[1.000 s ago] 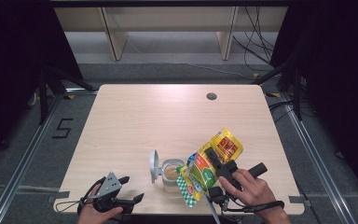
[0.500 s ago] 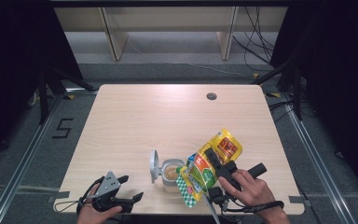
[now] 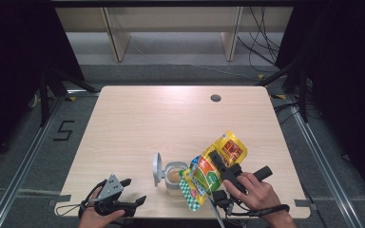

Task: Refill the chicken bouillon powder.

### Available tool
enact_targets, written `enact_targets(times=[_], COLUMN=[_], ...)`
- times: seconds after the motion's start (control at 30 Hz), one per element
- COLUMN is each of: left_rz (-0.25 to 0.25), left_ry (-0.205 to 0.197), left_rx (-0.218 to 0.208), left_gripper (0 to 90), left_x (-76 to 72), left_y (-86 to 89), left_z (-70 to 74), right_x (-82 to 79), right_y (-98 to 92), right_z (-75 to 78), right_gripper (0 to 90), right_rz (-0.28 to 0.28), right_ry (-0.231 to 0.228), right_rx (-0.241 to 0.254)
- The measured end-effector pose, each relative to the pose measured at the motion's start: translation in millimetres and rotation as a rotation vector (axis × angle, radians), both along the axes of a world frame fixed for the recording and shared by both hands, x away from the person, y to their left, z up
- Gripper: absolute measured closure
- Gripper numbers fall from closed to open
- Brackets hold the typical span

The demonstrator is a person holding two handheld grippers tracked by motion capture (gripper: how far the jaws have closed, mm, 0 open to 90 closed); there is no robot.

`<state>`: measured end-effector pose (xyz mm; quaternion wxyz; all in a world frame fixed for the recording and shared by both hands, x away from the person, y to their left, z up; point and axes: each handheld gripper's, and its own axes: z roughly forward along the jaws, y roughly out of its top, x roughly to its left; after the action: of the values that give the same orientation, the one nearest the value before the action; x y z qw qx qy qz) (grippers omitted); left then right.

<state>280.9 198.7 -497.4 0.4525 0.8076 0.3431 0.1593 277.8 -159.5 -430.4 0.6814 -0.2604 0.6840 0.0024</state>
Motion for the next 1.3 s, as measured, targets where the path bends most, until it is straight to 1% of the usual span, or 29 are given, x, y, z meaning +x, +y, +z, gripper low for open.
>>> enact_targets(times=[0.07,0.1,0.13,0.17,0.23,0.27,0.3,0.33,0.37,0.43,0.47,0.5,0.6,0.63,0.67,0.7,0.73,0.8,0.87,0.93,0.97,1.0,1.03,1.07,1.17,1.2,1.23,1.27,1.3], left_rz=[0.004,0.006,0.005,0.011,0.004,0.019,0.003,0.007,-0.006,-0.008,-0.003,0.007,0.005,0.009,0.022,0.021,0.021,0.011,0.011,0.012,0.012,0.014,0.012,0.018,0.016,0.015,0.015,0.015,0.015], left_ry=[-0.001,0.003,0.002,0.01,-0.001,0.015,0.0,0.0,-0.013,-0.016,-0.009,0.0,-0.001,0.0,0.014,0.013,0.011,-0.005,-0.01,-0.01,-0.009,-0.007,-0.007,-0.004,-0.007,-0.008,-0.008,-0.008,-0.008], left_rx=[0.001,-0.013,-0.011,-0.018,-0.01,-0.024,-0.007,-0.014,0.023,0.024,0.011,-0.014,-0.005,-0.015,-0.027,-0.027,-0.001,-0.014,-0.016,-0.016,-0.017,-0.019,-0.017,-0.035,-0.028,-0.023,-0.023,-0.022,-0.022], left_gripper=[18.2,18.2,18.2,18.2,18.2,18.2,18.2,18.2,18.2,18.2,18.2,18.2,18.2,18.2,18.2,18.2,18.2,18.2,18.2,18.2,18.2,18.2,18.2,18.2,18.2,18.2,18.2,18.2,18.2], left_x=[-0.5,-1.0,-1.0,-1.3,-0.6,-2.1,-0.9,-0.6,0.9,1.0,0.2,-0.9,-0.7,-1.0,-1.8,-1.6,-1.1,-0.7,-0.6,-0.6,-0.5,-0.6,-0.5,-1.0,-1.1,-1.0,-1.0,-1.2,-1.2], left_y=[0.0,-0.6,-0.3,-0.8,-0.4,-1.3,0.0,-0.5,2.0,2.2,1.3,-0.4,-0.2,-0.9,-1.7,-1.6,0.0,0.5,0.6,0.7,0.6,0.3,0.2,-1.3,-0.8,-0.5,-0.5,-0.3,-0.3], left_z=[-0.1,-0.4,-0.1,-0.1,-0.1,-0.4,0.3,0.3,1.1,1.0,0.6,0.2,0.3,-0.2,-0.6,-0.4,0.2,0.6,0.9,0.8,0.6,0.5,0.6,0.2,0.4,1.0,1.0,0.9,0.9], right_x=[0.4,0.7,0.8,0.4,0.5,0.6,0.3,0.4,0.8,0.9,1.2,1.4,1.9,1.8,1.6,1.6,1.5,1.6,1.3,1.3,1.2,2.1,1.6,0.5,0.3,0.3,0.3,-0.2,-0.2], right_y=[0.0,0.1,-0.5,-0.5,-0.8,0.0,-0.1,0.1,-0.2,0.1,0.0,-0.2,-0.3,-0.3,-0.1,-0.1,-0.1,0.5,0.1,0.8,0.1,1.9,1.8,1.0,2.0,3.5,3.5,2.7,2.7], right_z=[0.0,-0.1,-0.9,-0.4,-1.5,-0.4,-0.7,-0.7,-1.8,-1.4,-1.7,-2.0,-1.5,-1.4,-0.8,-0.8,-0.9,-1.6,-3.0,-2.0,-3.6,-1.2,-1.8,-3.2,-2.9,-1.8,-1.8,-3.9,-3.9], right_gripper=[57.3,57.4,57.4,57.4,57.4,57.5,57.5,57.5,57.5,57.5,57.5,57.5,57.5,57.6,57.6,57.6,57.6,57.6,57.6,57.6,57.6,57.6,57.6,57.6,57.6,57.7,57.7,57.7,57.7], right_rz=[0.001,0.002,-0.001,0.0,-0.006,0.002,0.0,0.004,0.001,0.005,0.005,0.005,0.012,0.012,0.015,0.015,0.015,0.016,0.006,0.013,0.0,0.019,0.015,0.01,0.007,0.01,0.01,0.007,0.007], right_ry=[-0.001,0.0,0.008,0.005,0.012,0.003,0.006,0.007,0.015,0.008,0.011,0.012,0.008,0.006,0.005,0.005,0.006,0.006,0.019,0.01,0.022,0.013,0.008,0.01,0.013,0.013,0.013,0.016,0.016], right_rx=[0.0,0.0,0.009,0.007,0.017,0.004,0.01,0.014,0.02,0.018,0.018,0.017,0.014,0.015,0.016,0.016,0.017,0.021,0.026,0.015,0.029,-0.005,0.01,0.026,0.017,-0.004,-0.004,0.016,0.016])
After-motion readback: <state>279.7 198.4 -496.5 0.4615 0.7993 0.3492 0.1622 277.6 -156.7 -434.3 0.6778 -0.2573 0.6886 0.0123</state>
